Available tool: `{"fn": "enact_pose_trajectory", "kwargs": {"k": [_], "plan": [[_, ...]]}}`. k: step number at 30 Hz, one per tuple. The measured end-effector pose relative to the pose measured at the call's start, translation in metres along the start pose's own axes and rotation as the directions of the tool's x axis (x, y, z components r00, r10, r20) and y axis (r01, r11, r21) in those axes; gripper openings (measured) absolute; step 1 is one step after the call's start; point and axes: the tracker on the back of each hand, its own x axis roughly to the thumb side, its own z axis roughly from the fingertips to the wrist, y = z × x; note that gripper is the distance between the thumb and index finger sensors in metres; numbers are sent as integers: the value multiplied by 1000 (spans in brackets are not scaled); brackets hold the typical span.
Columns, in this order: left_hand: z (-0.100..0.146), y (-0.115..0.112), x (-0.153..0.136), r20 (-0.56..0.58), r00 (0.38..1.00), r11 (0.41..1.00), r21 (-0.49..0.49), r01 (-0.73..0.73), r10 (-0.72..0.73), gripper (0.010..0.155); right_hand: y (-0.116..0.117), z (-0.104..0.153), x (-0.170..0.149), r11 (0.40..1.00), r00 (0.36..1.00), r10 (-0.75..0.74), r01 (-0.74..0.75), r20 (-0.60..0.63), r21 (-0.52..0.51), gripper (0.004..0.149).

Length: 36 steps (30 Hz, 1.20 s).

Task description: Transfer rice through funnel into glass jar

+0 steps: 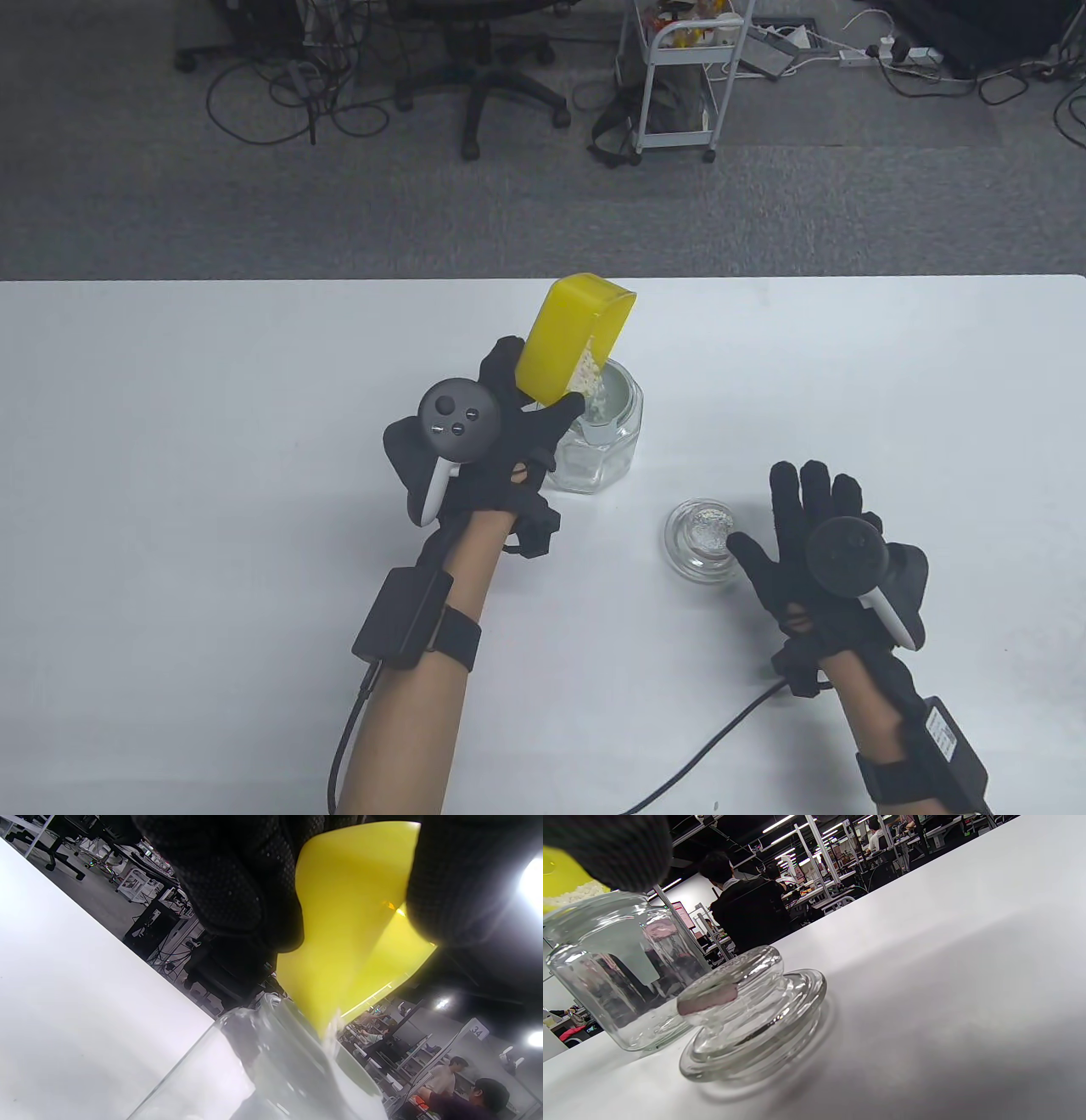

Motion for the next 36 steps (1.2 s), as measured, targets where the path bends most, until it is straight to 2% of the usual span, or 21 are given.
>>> {"fn": "enact_pose_trajectory", "kwargs": {"k": [22, 32, 36], "plan": [[3, -2, 0, 57, 998, 1000, 17, 18, -19, 93, 0, 0, 1, 1000, 1000, 4, -4, -1, 4, 87], [6, -4, 1, 80, 997, 1000, -8, -5, 6, 92, 0, 0, 1, 1000, 1000, 4, -4, -1, 4, 87], [9, -4, 4, 103, 994, 999, 24, 36, -39, 92, 0, 0, 1, 1000, 1000, 7, -7, -2, 7, 87]]}}
